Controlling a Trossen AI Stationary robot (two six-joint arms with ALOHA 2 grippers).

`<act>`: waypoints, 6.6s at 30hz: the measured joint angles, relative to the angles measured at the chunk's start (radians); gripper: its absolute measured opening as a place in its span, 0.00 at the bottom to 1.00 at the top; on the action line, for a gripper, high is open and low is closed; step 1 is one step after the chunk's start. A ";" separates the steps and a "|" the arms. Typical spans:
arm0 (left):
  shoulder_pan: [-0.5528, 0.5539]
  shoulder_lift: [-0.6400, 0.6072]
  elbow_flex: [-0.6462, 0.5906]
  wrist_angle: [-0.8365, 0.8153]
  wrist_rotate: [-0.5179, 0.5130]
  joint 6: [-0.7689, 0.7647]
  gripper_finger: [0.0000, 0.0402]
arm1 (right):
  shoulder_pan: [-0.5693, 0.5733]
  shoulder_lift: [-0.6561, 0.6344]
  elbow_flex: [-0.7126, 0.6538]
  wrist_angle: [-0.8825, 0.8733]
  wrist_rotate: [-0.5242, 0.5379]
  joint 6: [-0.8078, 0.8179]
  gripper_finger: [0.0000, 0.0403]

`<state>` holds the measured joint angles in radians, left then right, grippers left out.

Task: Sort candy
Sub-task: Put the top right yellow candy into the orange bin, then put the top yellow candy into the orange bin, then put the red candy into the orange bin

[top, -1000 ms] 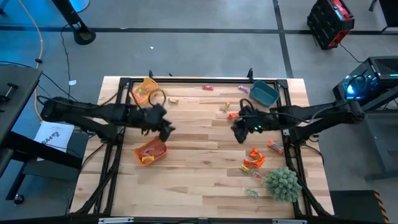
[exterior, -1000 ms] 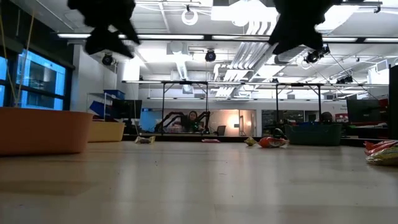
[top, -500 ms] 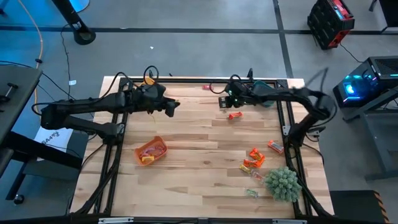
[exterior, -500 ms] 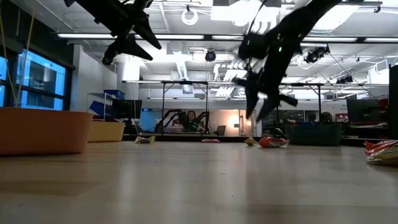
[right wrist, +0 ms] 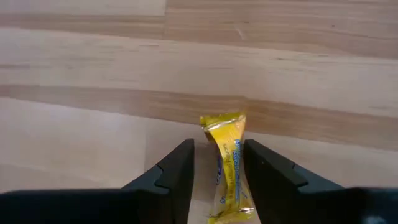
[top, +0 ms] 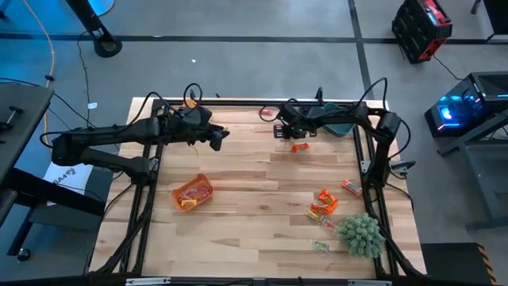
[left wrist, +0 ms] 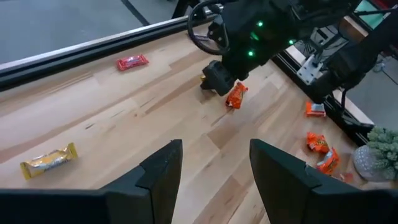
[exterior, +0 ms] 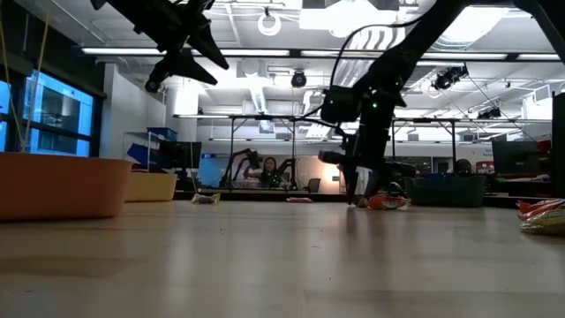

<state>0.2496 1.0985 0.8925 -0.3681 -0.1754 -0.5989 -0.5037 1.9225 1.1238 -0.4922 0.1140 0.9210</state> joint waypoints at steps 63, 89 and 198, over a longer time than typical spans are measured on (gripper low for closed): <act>0.176 -0.343 0.000 0.493 -0.144 0.096 0.45 | 0.229 0.539 1.203 -0.095 -0.342 -0.674 0.49; 0.415 0.308 -0.015 0.079 0.112 0.139 0.45 | -0.100 0.167 1.200 -0.375 -0.376 -0.851 0.49; -0.144 0.092 0.009 -0.488 0.288 -0.145 0.39 | 0.024 -0.630 -0.079 0.354 -0.120 -0.449 0.49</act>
<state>0.1059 1.1904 0.9015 -0.8561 0.1121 -0.7441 -0.4800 1.2928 1.0443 -0.1378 -0.0060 0.4717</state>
